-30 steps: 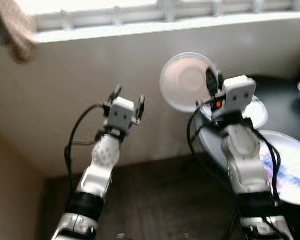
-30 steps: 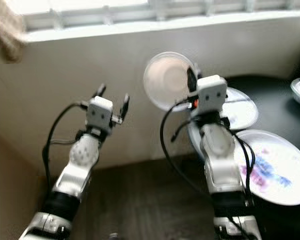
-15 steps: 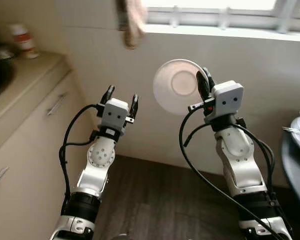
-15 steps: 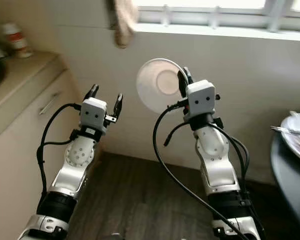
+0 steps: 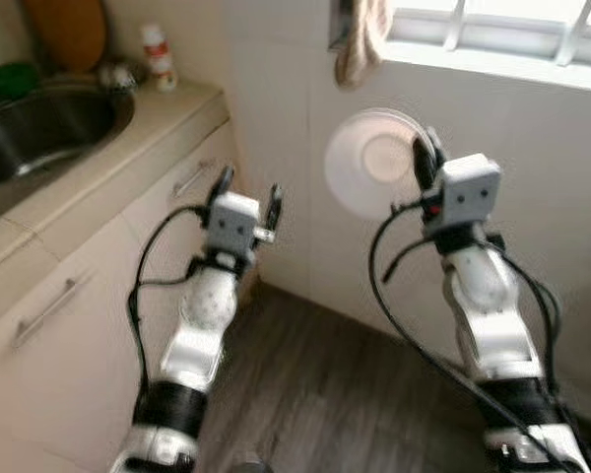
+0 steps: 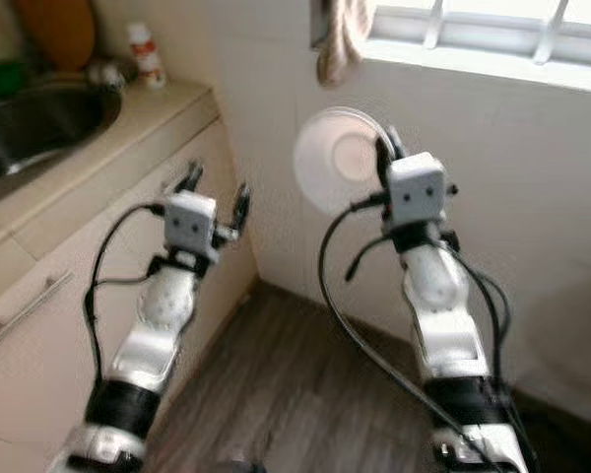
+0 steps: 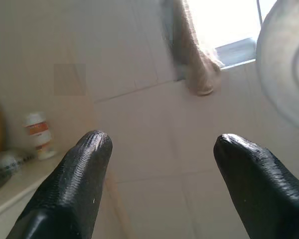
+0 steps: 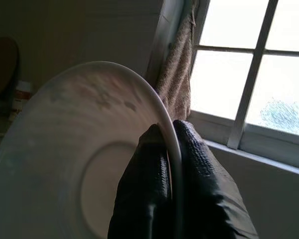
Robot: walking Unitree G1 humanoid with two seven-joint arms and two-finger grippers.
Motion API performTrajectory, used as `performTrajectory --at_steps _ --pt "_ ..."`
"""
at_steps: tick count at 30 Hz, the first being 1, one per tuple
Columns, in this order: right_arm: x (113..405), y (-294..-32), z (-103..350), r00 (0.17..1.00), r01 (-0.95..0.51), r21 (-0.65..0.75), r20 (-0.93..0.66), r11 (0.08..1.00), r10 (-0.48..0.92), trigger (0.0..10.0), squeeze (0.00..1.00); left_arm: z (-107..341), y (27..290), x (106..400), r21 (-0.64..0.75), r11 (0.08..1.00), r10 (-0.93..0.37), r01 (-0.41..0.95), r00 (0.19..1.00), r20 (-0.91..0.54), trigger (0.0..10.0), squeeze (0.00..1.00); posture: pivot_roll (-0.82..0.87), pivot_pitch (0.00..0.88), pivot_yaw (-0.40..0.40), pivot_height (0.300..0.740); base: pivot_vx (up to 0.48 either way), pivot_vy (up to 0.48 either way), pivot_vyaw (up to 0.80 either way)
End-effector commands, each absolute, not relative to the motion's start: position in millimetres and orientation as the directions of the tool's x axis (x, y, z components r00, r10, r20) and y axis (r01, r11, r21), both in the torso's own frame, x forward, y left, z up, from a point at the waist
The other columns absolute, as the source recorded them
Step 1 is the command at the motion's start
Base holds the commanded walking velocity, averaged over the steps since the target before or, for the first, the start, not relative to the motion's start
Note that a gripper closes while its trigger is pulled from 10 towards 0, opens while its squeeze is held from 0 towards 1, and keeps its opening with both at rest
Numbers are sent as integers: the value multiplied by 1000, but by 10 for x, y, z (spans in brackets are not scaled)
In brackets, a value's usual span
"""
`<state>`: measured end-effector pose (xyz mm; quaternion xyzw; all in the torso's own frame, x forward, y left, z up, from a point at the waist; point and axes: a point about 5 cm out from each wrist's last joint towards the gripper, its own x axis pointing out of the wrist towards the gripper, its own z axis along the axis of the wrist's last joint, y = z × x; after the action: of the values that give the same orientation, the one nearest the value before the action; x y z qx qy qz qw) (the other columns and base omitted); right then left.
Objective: Kitchen organization
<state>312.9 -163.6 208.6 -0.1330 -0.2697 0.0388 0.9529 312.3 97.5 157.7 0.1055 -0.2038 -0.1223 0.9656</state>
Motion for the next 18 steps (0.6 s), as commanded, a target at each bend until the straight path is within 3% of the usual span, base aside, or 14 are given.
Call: performTrajectory --at_steps 1,6,18 --pt "3126 -1539 2149 827 -9 -298 534 955 174 0 0 1612 1077 3129 256 953 -251 159 889 384 10000 0 -117 0 0 740 300 0 800" --pt "3135 -1551 2152 828 3 -304 536 953 168 0 0 1612 1071 3129 254 953 -254 162 887 385 10000 0 -117 0 -2 740 299 0 800" --pt "3146 -1533 2138 826 17 -324 537 946 169 0 0 1612 1067 3127 257 952 -257 164 886 386 10000 0 -117 0 -3 740 0 0 800"
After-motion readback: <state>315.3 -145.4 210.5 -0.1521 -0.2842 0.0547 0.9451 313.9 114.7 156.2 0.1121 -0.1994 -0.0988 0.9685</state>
